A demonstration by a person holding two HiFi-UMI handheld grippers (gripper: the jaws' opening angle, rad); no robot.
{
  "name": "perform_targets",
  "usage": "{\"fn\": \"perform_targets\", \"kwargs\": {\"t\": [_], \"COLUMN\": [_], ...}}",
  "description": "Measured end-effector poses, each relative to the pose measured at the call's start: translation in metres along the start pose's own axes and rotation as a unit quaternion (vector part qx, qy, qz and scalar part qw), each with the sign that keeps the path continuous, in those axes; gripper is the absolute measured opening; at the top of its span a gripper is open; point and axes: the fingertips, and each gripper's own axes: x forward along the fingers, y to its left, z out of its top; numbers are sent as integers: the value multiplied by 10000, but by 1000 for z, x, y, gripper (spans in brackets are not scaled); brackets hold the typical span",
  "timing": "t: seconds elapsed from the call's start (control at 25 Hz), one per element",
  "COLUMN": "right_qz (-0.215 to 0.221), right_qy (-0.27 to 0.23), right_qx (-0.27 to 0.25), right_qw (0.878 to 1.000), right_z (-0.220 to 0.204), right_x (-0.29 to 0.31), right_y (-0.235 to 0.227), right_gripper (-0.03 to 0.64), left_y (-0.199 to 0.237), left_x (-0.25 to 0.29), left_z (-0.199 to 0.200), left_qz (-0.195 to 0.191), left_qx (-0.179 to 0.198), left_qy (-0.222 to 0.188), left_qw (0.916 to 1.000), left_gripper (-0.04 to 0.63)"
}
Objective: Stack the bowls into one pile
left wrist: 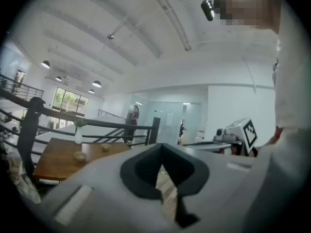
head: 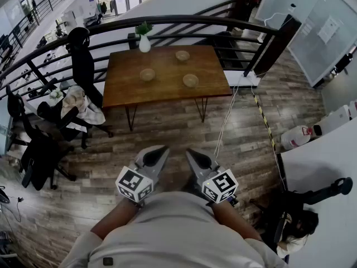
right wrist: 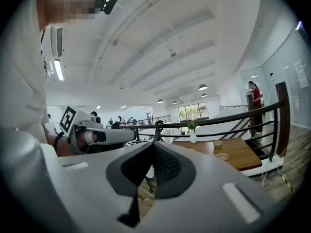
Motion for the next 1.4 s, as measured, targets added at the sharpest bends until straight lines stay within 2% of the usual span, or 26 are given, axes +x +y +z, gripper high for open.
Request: {"fn": "perform_targets", "kwargs": {"t": [0.44, 0.8, 1.12, 1.4], "right_qz": [84, 82, 159, 201], "right_qy": [-56, 36, 41, 50], "right_qx": [56, 138, 165, 135], "right_qw": [9999, 9999, 9997, 9997], "right_z": [-3, -4, 4, 17], "right_x": [9, 3, 0, -16], "right_y": [-11, -54, -120, -211], "right_gripper": [6, 5, 5, 6], "left_y": [11, 11, 13, 11], "left_x": [13, 57, 127, 226], "left_z": [-11, -14, -11, 2], "left_qz": [52, 53, 6, 33], "left_qx": [31, -64, -178, -124], "left_qy": [145, 218, 247, 154], "left_qw": [9999, 9997, 9995, 9998], "left_gripper": [5, 5, 5, 5]}}
